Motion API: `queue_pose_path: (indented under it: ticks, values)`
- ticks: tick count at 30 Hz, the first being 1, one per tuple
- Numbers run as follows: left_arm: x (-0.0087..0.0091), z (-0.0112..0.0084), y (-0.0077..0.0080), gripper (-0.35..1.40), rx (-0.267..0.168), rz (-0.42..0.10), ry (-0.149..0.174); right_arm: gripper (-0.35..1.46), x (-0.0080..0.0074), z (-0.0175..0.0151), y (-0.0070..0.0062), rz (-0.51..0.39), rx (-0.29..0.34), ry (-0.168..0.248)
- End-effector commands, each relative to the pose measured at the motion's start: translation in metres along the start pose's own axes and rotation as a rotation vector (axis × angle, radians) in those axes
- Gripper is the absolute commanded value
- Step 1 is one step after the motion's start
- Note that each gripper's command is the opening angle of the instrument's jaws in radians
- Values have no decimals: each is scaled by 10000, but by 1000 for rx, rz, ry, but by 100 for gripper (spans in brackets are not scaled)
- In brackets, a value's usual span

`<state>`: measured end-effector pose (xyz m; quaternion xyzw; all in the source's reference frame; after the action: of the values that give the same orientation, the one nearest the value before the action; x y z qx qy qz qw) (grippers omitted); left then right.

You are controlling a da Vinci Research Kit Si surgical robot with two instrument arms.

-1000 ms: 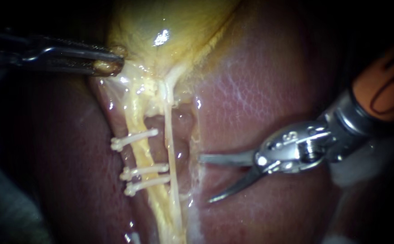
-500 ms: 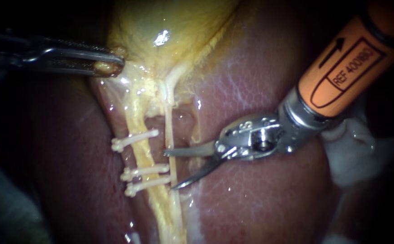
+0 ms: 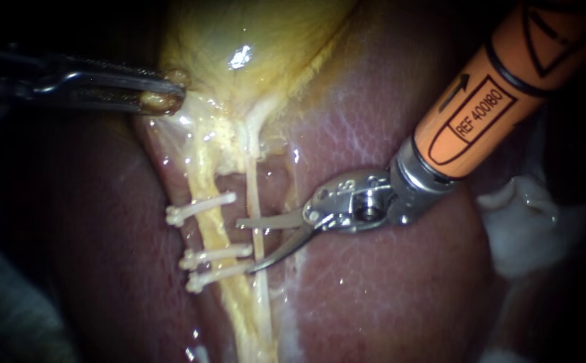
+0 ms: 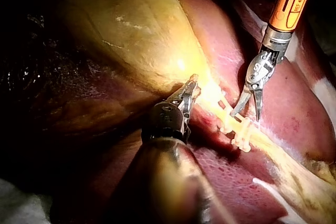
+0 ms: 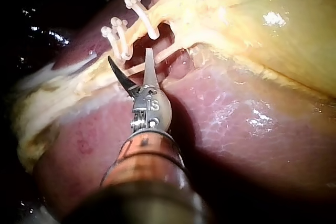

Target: Go to the cutting position left tube

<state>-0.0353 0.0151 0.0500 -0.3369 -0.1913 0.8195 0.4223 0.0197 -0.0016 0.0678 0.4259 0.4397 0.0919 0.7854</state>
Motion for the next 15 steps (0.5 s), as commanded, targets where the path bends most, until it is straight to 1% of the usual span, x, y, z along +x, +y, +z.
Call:
queue_pose_path:
  ticks: [1,2,4,7,10,15]
  values:
    - [0,0,0,-35,0,0,0,131,0,0,1,-1,0,6]
    - [0,0,0,-35,0,0,0,131,0,0,2,-2,3,17]
    - [0,0,0,-35,0,0,0,131,1,0,3,-2,4,23]
    - [0,0,0,-35,0,0,0,131,4,4,5,-4,26,41]
    - [0,0,0,-35,0,0,0,131,9,9,5,-10,51,61]
    - [0,0,0,-35,0,0,0,130,22,24,4,-8,95,89]
